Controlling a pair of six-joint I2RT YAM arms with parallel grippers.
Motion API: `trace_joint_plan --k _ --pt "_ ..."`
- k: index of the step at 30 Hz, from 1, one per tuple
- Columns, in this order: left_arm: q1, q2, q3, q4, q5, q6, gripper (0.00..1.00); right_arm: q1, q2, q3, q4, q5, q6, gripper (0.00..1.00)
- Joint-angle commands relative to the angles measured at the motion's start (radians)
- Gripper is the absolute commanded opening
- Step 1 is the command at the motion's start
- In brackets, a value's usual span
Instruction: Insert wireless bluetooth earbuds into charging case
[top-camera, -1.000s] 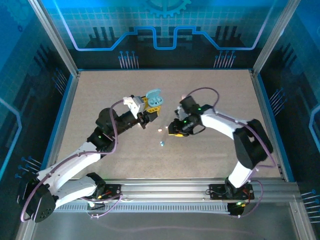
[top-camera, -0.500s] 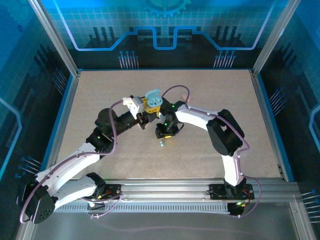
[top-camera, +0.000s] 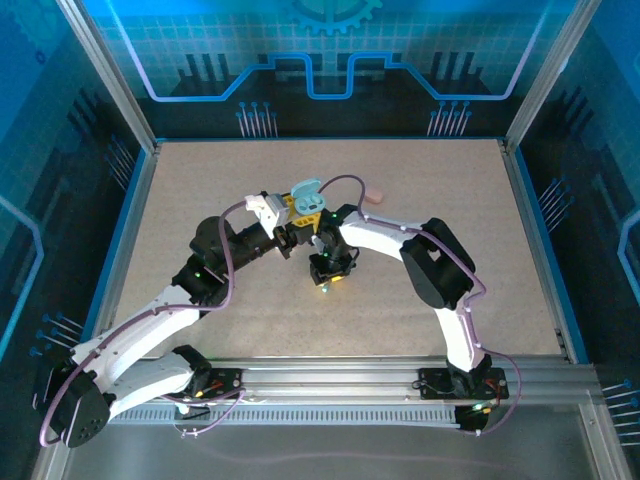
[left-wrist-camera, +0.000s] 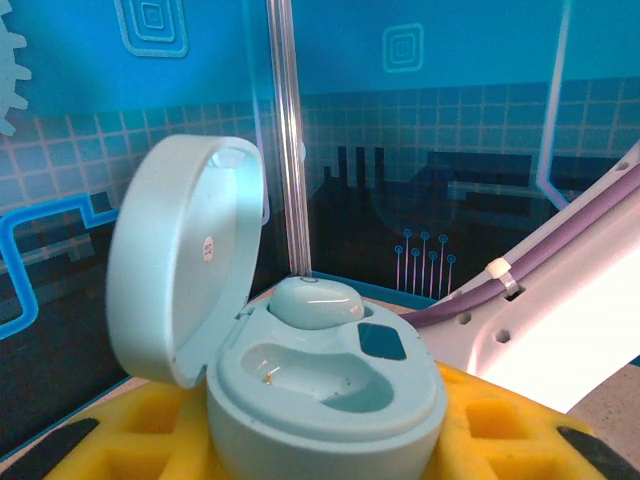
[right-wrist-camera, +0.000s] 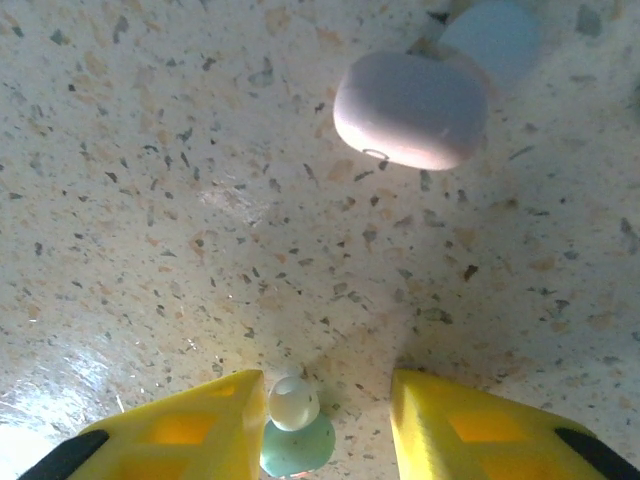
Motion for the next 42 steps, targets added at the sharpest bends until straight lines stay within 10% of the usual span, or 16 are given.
trace_joint_plan --k 1,32,42 --pt "0.002 -0.003 0.012 0.012 -0.013 0.008 0.32 0.02 0.031 0.026 -0.043 0.007 -0.012 0.38" --pt "0.003 0.038 0.039 0.015 0.004 -0.009 0.32 -0.087 -0.259 -0.247 0.096 -0.038 0.004 0.33" --pt "0.003 0.028 0.041 0.009 0.002 -0.013 0.32 -0.066 -0.127 -0.161 0.112 -0.152 -0.141 0.42"
